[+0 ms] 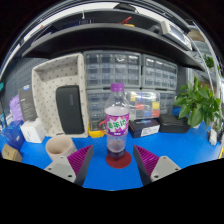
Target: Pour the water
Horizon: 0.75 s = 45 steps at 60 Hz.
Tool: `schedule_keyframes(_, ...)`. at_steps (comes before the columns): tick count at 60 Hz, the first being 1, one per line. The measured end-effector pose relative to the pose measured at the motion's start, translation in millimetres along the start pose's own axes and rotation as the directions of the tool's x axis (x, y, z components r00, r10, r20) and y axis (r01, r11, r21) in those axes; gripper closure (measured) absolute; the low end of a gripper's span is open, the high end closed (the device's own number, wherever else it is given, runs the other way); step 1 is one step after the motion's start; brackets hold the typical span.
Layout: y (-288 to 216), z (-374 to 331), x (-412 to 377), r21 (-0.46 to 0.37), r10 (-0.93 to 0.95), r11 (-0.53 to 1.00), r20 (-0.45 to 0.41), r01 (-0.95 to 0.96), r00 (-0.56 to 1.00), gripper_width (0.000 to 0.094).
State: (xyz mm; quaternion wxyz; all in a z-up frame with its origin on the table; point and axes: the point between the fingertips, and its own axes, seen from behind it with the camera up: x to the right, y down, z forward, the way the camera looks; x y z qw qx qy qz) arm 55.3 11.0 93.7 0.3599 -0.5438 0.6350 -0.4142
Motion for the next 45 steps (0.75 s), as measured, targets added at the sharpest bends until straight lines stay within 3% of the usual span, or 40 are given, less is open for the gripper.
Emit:
schedule_keyframes(25, -55.3, -148.0, -71.9, 0.000, -0.045, 0.999, 0.084, 0.045, 0.995, 0.0116)
schedule_keyframes(45, -73.7, -204.8, -96.9, 0.033, -0.040, 0.999, 0.115, 0.037, 0.993, 0.0116)
